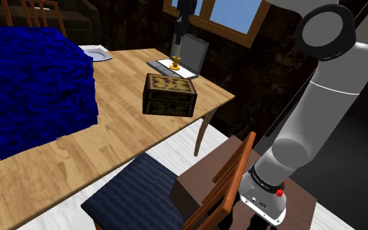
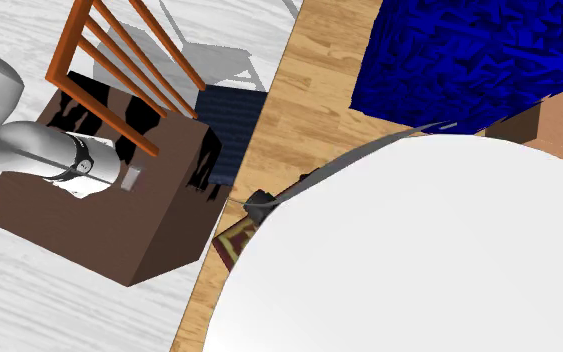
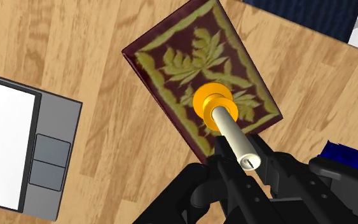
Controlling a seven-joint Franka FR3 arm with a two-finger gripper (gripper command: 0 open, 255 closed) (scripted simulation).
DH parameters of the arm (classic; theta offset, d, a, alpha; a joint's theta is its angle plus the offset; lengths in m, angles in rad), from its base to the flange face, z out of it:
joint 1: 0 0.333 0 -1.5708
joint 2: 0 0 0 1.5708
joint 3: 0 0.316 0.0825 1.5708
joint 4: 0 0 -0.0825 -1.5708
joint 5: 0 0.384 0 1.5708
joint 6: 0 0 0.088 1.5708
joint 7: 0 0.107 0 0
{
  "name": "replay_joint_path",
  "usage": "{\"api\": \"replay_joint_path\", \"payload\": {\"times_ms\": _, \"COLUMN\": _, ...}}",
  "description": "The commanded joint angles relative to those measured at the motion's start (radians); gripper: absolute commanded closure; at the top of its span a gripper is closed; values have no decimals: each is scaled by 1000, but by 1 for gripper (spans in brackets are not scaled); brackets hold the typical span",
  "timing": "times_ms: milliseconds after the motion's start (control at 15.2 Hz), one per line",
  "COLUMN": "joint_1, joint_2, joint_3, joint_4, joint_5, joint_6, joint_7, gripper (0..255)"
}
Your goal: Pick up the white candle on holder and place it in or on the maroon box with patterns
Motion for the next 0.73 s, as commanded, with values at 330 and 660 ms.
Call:
{"api": "replay_joint_path", "payload": {"times_ms": 330, "joint_1": -4, "joint_2": -24, "joint_3": -2, "joint_4": -127, "joint_5": 4, "joint_6": 104, "joint_7": -3, "gripper": 255}}
{"api": "replay_joint_path", "payload": {"times_ms": 660, "joint_1": -6, "joint_2": -30, "joint_3": -2, "joint_4": -203, "joint_5": 5, "joint_6": 174, "joint_7": -4, "gripper": 255}}
